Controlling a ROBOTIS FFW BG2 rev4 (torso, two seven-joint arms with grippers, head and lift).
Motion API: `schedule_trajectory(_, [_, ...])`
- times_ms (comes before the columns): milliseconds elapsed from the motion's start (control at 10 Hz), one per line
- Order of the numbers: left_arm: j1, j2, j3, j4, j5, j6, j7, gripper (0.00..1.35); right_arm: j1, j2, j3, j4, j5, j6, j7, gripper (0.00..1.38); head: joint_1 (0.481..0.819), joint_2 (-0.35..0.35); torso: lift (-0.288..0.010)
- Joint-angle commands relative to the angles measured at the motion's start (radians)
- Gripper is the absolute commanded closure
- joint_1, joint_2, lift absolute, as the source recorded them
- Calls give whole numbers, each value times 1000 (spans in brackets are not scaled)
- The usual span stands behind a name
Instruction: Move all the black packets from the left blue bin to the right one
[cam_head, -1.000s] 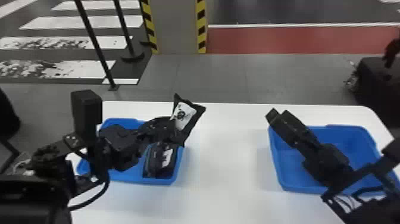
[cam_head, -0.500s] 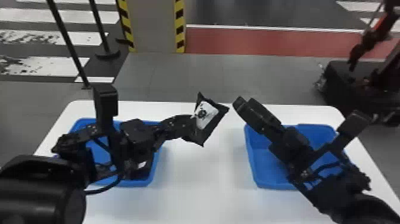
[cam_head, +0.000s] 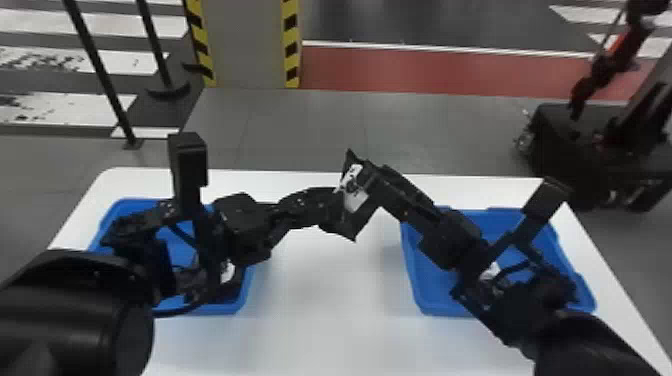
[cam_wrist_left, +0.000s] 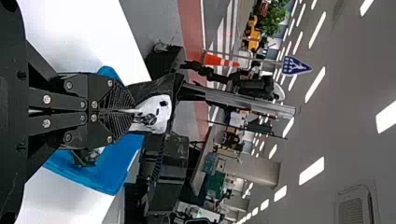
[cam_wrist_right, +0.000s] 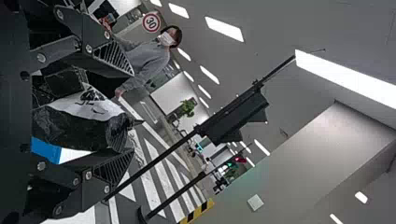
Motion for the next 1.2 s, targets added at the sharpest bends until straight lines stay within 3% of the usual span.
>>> schedule_trajectory(0, [-1,-1,-3,7,6,-6,0,1216,-3,0,12,5,7,2,-2,739,695,-34,-110])
schedule_trajectory(100, [-3,-1,-4,7,6,-13,0,1216,-3,5,12,10,43,2,-2,1026,695,-31,-110])
schedule_trajectory(200, [-8,-5,-3,10,6,-15,0,1216,-3,6,12,10,69,-2,-2,1075,695,-29,-110])
schedule_trajectory(300, [-10,-5,-3,10,6,-18,0,1216,-8,8,13,18,96,-17,-2,1240,695,-30,-110])
schedule_trajectory(600, [-1,-11,9,12,0,-18,18,1185,-20,9,10,84,61,-128,25,1283,695,-38,-110])
schedule_trajectory(700, [29,-17,25,12,2,-20,49,880,-23,9,2,89,43,-145,21,1283,695,-38,-110])
schedule_trajectory(800, [63,-29,66,12,2,-35,61,461,-23,9,-34,86,47,-150,14,1283,695,-34,-110])
schedule_trajectory(900, [102,-34,106,12,6,-30,69,302,-23,6,-87,84,61,-150,3,1283,695,-34,-110])
schedule_trajectory(1100, [174,-29,169,-17,29,-45,74,277,-18,-20,-165,113,82,-150,-29,1283,695,-55,-110])
